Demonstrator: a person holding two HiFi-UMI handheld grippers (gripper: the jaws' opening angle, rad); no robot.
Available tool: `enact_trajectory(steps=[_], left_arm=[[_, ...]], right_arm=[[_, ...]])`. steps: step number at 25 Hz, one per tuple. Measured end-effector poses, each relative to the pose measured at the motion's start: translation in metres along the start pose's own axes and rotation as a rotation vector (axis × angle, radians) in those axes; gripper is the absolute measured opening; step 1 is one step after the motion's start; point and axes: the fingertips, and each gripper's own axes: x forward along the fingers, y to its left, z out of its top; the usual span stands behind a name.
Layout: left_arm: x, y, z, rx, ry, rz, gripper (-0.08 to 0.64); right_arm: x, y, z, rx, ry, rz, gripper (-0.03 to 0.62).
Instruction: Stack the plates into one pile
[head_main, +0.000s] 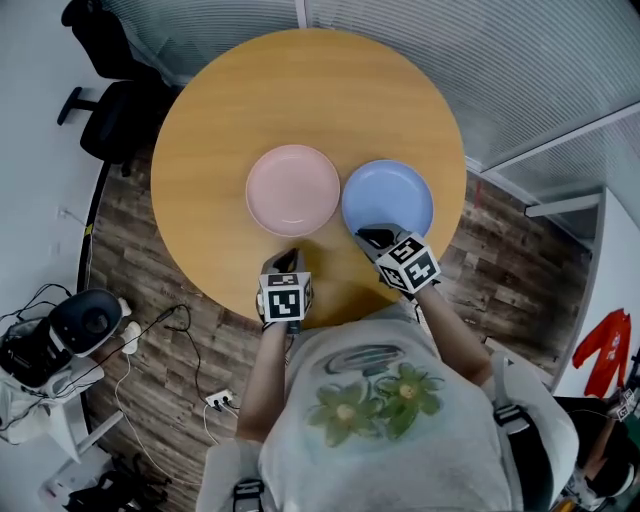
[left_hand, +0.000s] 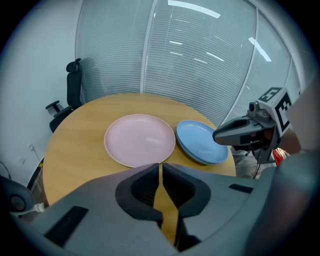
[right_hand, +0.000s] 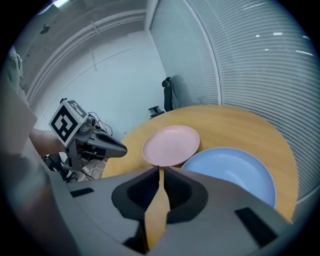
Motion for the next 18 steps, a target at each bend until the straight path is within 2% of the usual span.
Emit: enact_trajectory(steps=[4,5,7,8,13,18], left_arm=[[-0.006,0.033,0.003,-0.058,-0.031,0.039,0.047],[-0.007,0.040,0.005,-0.077,-0.040,0.045,0.094],[-0.010,0.052,0.010,-0.107,-0.060,0.063,0.197],[-0.012,0.058,0.013,-0.114,-0.072,0.076,0.208],[-0.019,0.083,0.029,-0.136,-0.130,0.117,0.222],[-0.014,0.100,0.035,-0.144,-0.119,0.129,0.222]], right_arm=[[0.012,0.007,0.021,0.012,-0.034,-0.003,0.060],[0.013,0.007,0.026,0.018,-0.043,-0.006,0.088],[0.016,0.005,0.034,0.013,-0.047,-0.017,0.184],[0.017,0.004,0.036,0.005,-0.043,-0.022,0.187],[0.022,-0.006,0.046,-0.038,-0.015,-0.045,0.190],[0.030,-0.021,0.059,-0.062,-0.004,-0.069,0.192]])
